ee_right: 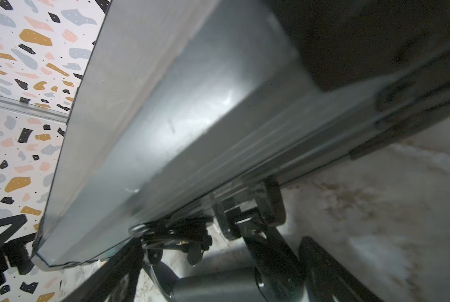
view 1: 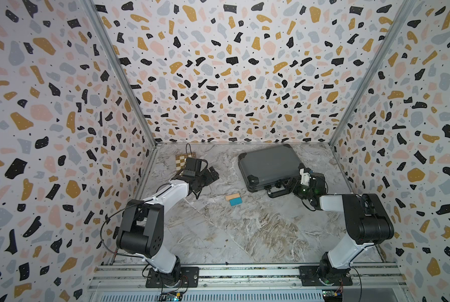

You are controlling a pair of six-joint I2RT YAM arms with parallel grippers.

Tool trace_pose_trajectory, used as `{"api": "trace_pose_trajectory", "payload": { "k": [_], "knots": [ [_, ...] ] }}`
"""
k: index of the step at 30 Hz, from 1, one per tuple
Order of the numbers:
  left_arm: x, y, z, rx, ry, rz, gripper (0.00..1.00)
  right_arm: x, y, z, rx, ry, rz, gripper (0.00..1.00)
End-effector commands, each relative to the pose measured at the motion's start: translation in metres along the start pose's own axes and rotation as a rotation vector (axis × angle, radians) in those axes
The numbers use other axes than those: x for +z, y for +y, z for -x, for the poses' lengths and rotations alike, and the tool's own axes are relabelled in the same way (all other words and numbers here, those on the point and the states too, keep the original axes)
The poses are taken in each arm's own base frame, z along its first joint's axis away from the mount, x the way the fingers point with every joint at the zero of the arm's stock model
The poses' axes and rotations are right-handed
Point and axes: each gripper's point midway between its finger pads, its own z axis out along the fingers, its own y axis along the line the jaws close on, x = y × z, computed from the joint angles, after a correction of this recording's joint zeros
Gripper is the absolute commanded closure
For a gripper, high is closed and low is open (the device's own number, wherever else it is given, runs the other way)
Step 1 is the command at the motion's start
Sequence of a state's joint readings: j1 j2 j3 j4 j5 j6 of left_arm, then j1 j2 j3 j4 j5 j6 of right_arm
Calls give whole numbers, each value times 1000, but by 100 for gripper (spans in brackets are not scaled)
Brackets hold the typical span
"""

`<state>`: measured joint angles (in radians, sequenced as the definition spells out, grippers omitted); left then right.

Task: Open the poker set cases
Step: Adjust the poker set case at the center of the board.

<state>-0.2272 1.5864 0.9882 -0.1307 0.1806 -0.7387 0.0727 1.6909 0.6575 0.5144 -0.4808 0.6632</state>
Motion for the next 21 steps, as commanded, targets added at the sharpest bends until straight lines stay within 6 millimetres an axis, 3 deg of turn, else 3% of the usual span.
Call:
{"api": "trace_pose_trajectory", "payload": {
  "k": [1,11,21],
  "knots": [
    [-8,-6,15,-1,-81,-19,1,-2,54,2,-101,16,132,6],
    [-7,-11,11,-54,-71,-68,1,2,88,-22,-162,54,165,7],
    [-3,-10,6,-79,-75,-91,1,12,104,-47,-187,87,171,7]
  ]
}}
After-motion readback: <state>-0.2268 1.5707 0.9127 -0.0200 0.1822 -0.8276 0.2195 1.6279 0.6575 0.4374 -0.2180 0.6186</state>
